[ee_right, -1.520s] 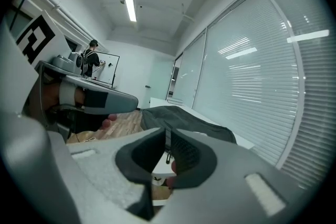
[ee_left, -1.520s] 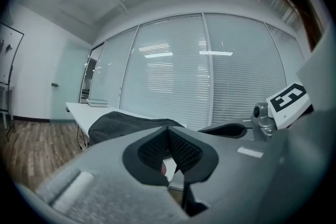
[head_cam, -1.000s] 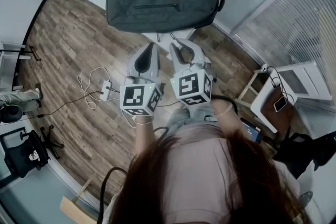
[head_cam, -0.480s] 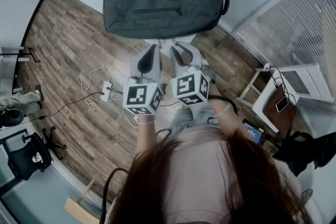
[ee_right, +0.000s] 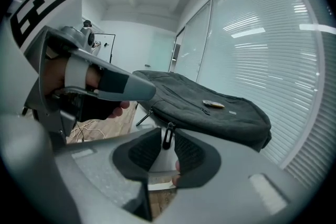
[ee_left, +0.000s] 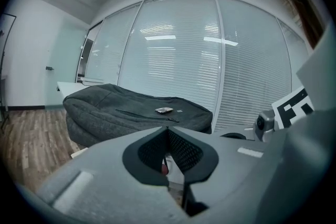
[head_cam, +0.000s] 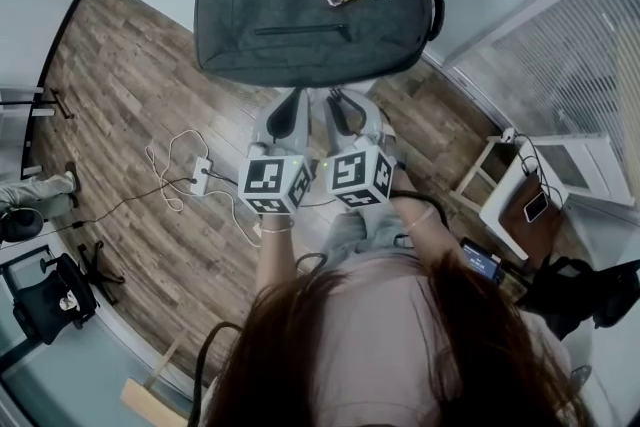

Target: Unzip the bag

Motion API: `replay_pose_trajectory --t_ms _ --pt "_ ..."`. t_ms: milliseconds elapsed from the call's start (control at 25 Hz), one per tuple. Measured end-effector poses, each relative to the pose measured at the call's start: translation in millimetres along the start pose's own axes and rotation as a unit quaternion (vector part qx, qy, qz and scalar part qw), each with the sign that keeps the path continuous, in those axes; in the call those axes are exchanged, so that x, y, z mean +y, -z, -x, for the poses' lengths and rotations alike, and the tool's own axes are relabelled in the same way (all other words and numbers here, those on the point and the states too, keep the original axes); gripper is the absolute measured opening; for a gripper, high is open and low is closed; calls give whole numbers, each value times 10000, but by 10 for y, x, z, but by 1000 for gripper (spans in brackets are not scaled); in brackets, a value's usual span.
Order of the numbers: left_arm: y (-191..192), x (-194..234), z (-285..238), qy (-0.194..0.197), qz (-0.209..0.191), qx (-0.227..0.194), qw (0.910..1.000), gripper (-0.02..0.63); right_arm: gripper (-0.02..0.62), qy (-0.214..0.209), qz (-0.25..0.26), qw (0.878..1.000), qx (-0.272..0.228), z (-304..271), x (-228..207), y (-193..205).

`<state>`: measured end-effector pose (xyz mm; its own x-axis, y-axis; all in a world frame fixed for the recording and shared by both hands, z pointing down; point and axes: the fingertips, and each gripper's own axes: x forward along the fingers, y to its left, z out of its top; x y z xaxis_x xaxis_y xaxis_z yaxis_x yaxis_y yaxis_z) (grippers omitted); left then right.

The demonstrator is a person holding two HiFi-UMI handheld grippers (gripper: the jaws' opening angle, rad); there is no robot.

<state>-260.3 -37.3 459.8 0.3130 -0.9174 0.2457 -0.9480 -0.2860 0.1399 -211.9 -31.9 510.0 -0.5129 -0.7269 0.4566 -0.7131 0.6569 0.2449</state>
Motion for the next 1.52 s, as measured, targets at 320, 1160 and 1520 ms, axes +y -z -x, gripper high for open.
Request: replay_pose_trajectory --t_ms 320,1160,1520 --pt "54 25 -211 150 60 157 9997 3 86 51 -40 10000 28 -78 -1 -16" --pt "176 19 -434 347 265 927 9947 4 9 -243 -252 9990 261 -65 -60 21" --pt "202 13 -451 254 211 1155 9928 3 9 -106 -304 9989 343 -35 -141 63"
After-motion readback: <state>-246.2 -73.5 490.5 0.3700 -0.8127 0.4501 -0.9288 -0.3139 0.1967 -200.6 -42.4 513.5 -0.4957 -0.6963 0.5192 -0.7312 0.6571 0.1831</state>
